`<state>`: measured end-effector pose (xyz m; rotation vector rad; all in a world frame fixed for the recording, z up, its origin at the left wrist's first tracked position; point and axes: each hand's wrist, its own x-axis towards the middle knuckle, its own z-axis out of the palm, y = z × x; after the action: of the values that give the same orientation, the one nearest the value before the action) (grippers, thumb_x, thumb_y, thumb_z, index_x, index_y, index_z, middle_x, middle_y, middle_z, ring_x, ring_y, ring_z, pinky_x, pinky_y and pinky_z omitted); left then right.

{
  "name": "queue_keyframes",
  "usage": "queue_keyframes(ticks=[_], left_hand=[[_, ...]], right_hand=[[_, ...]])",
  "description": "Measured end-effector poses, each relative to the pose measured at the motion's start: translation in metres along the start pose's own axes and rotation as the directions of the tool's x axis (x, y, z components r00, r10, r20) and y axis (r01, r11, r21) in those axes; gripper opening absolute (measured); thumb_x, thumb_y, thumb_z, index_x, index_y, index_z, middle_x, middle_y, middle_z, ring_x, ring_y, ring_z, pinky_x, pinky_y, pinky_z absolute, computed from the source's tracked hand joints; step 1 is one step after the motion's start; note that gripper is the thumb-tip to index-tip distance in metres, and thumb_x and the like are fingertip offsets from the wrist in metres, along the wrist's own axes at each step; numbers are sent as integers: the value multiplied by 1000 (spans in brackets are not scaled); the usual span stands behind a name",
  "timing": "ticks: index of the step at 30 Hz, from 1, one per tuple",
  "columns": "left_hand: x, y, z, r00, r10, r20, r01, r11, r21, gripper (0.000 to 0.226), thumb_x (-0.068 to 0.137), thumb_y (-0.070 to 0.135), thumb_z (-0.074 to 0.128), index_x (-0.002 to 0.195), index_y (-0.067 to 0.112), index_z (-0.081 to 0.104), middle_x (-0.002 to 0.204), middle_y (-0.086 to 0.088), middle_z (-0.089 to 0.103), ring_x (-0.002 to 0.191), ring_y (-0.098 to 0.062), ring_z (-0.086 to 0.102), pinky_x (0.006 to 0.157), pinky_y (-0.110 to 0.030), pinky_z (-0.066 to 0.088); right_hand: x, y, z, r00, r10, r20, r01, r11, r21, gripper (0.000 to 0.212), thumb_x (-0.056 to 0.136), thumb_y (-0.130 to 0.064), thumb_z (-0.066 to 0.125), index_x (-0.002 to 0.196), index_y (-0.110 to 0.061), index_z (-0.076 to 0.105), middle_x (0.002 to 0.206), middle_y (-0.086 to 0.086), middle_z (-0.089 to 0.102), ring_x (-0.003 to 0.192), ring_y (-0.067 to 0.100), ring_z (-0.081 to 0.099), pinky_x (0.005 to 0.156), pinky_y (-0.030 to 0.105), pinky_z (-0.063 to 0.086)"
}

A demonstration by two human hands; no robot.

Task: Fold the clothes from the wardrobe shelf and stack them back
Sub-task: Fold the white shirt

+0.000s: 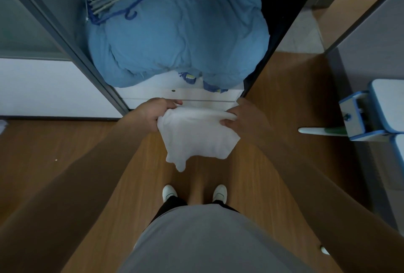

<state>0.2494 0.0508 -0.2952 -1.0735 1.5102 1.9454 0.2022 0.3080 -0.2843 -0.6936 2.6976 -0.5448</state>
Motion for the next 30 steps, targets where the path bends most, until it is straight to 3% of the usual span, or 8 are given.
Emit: queue_keyframes(ticks=[3, 5, 7, 9, 12, 17, 22, 30], left_hand=[[-4, 0, -1, 1000, -11, 2, 11, 1000, 2, 24, 98, 5, 54, 117, 12, 66, 113, -12, 68, 87, -25, 68, 66, -36, 57], [-6, 1, -1, 1000, 7, 10, -7, 1000, -25, 24, 98, 7, 55, 119, 12, 64, 110, -12, 68, 85, -23, 68, 68, -35, 57], [-9, 3, 0, 998, 57, 28, -55, 996, -64, 24, 97, 11, 59, 120, 13, 65, 111, -13, 69, 87, -23, 69, 73, -35, 59], [-11, 4, -3, 991, 123, 44, -116, 986, -123, 32, 96, 18, 62, 127, 11, 64, 120, -14, 70, 100, -26, 69, 88, -39, 57], [-15, 2, -10, 957, 264, 124, -233, 947, -219, 42, 99, 27, 56, 137, 8, 58, 130, -13, 66, 110, -25, 66, 95, -40, 52], [-6, -16, -18, 815, 526, 242, -511, 850, -126, 60, 96, 39, 59, 150, 21, 39, 138, -1, 59, 120, -19, 59, 99, -38, 48], [8, -32, -10, 828, 424, 367, -500, 854, 143, 109, 60, 53, 90, 150, 22, 35, 140, 3, 60, 127, -19, 59, 105, -45, 49], [17, -16, -6, 803, 311, 508, -413, 906, 98, 88, 62, 58, 87, 136, 25, 53, 132, 0, 66, 121, -22, 63, 97, -37, 54]], right_hand=[[-1, 1, -6, 984, -180, -3, 180, 983, -24, 30, 89, -31, 73, 107, -7, 76, 145, 3, 48, 132, 22, 39, 111, 36, 32], [0, 0, -13, 963, -253, 90, 244, 965, 97, 37, 91, -25, 72, 123, -9, 68, 150, -2, 46, 134, 14, 42, 110, 24, 31], [2, -1, -18, 951, -240, 196, 193, 953, 232, 43, 92, -19, 68, 134, -14, 60, 138, -5, 57, 118, 4, 54, 96, 15, 41], [3, -1, -21, 960, -163, 226, 51, 902, 430, 24, 92, -11, 66, 116, -10, 71, 113, 2, 73, 95, 12, 66, 83, 24, 51], [3, -3, -27, 976, -22, 215, -151, 641, 753, 14, 93, -7, 63, 88, -13, 75, 86, 2, 76, 80, 16, 70, 71, 25, 54], [10, -12, -32, 968, 3, 251, -234, 379, 896, 13, 75, -13, 67, 85, -13, 74, 81, 0, 76, 76, 13, 72, 63, 21, 55], [12, -20, -34, 940, -115, 320, -278, 286, 917, 24, 73, -11, 63, 95, -10, 71, 83, 1, 76, 76, 15, 72, 64, 22, 56], [10, -27, -47, 927, -39, 373, -356, 227, 907, 17, 76, -14, 65, 84, -15, 80, 82, 5, 76, 72, 17, 72, 61, 26, 58]])
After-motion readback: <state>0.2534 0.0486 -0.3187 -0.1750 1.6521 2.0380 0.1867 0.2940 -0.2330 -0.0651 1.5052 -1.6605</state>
